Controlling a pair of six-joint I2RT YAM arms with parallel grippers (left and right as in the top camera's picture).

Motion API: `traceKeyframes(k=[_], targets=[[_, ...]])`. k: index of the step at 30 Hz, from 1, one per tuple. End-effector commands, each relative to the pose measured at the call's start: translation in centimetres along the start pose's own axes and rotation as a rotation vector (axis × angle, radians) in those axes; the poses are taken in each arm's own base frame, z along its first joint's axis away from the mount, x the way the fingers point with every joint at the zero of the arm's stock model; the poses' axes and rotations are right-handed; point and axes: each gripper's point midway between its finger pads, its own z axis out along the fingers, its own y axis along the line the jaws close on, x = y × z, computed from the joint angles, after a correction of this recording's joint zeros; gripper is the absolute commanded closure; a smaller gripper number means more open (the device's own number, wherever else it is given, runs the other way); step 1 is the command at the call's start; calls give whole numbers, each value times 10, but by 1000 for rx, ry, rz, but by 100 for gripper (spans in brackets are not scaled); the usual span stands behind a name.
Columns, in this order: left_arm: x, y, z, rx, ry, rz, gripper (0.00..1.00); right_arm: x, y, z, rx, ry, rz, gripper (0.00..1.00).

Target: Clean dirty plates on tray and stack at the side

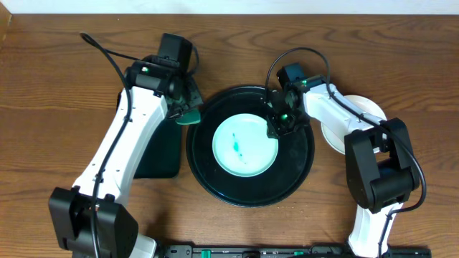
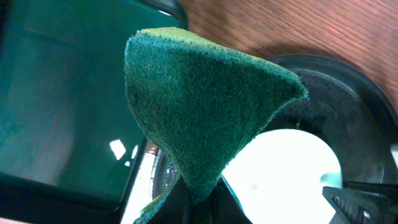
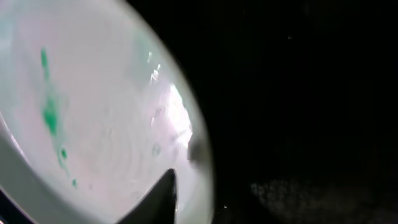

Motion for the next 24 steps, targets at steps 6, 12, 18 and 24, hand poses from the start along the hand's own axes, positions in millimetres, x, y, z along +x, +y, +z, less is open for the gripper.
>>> traceKeyframes(k=[6, 12, 18, 24], targets=[[11, -7, 22, -33, 47, 26, 93, 7, -7, 15, 36, 6, 222, 85], [13, -17, 23, -18, 37, 53, 93, 1, -5, 16, 31, -19, 327, 82], [12, -18, 23, -13, 32, 53, 93, 3, 4, 18, 20, -9, 347, 68], [14, -16, 23, -22, 44, 53, 93, 20, 15, 22, 32, 59, 310, 69]])
